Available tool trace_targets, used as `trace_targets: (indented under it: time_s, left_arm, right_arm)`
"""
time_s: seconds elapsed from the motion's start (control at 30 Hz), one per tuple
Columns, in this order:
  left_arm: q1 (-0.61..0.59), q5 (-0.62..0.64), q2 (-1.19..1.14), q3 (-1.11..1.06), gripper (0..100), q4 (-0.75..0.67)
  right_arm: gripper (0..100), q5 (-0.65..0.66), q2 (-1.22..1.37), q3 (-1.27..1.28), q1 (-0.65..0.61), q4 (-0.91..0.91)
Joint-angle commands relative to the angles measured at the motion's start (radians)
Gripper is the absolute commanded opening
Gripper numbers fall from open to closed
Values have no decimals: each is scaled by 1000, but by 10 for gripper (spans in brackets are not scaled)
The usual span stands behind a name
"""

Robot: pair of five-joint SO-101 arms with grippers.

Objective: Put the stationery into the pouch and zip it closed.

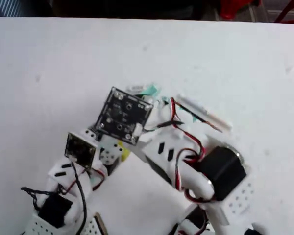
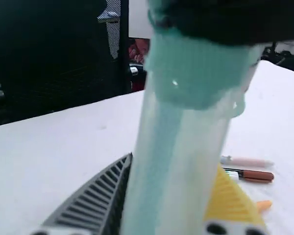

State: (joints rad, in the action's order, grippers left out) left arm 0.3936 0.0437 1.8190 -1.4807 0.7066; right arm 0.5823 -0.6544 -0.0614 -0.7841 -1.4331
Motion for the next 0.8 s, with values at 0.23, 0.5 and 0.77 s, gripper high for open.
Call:
trace_targets:
  time_s: [0.23,0.5,0.77]
  left_arm:
    - [-119,-81,-2,-106,210,-64]
    - [-25,-54,-10,-38,119,-195]
    - [-25,-110,-10,-155,138,-391]
  right_arm:
    - [17,-20,61,-18,68,45]
    - [17,-83,68,-20,-30,128]
    - [17,-74,67,-17,-113,56]
